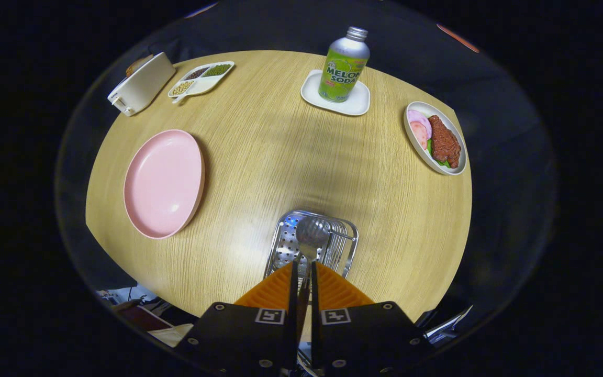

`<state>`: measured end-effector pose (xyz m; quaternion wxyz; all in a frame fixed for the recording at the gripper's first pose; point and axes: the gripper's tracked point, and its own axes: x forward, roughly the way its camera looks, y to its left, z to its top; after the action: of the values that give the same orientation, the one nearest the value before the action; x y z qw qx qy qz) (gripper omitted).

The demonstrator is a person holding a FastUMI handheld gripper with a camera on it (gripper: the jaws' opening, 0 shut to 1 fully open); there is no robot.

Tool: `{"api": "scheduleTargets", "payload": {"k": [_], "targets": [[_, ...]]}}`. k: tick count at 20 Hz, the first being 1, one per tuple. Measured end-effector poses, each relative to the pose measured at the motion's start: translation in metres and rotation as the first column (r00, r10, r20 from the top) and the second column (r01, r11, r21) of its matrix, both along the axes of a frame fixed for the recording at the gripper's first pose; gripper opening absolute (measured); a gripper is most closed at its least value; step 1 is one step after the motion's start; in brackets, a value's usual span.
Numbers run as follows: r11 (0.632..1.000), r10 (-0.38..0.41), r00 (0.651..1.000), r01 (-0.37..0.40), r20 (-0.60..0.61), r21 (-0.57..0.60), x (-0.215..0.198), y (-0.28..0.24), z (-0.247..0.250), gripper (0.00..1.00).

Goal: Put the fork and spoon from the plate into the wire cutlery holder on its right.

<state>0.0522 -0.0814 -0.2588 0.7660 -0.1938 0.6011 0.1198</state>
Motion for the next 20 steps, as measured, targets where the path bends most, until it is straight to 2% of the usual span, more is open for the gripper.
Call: {"api": "scheduleTargets", "payload": {"k": [3, 6, 9, 10, 11, 12, 13, 16, 20], "targets": [[0.999, -0.023, 0.999, 0.022, 0.032, 0.029, 0.001, 0.004, 0.008, 0.23], [0.993, -0.073, 0.993, 0.064, 0.096, 0.098, 0.008, 0.015, 0.023, 0.46], [0.981, -0.122, 0.978, 0.092, 0.171, 0.173, 0.011, 0.034, 0.052, 0.63], [0.977, -0.135, 0.97, 0.096, 0.202, 0.188, 0.013, 0.037, 0.061, 0.74], [0.975, -0.144, 0.964, 0.099, 0.225, 0.2, 0.015, 0.04, 0.07, 0.81], [0.972, -0.151, 0.957, 0.098, 0.248, 0.212, 0.015, 0.043, 0.079, 0.95], [0.97, -0.16, 0.947, 0.098, 0.28, 0.224, 0.017, 0.046, 0.089, 0.99], [0.962, -0.181, 0.897, 0.077, 0.403, 0.261, 0.03, 0.052, 0.122, 0.99], [0.955, -0.199, 0.803, 0.029, 0.562, 0.296, 0.039, 0.064, 0.174, 0.99]]}}
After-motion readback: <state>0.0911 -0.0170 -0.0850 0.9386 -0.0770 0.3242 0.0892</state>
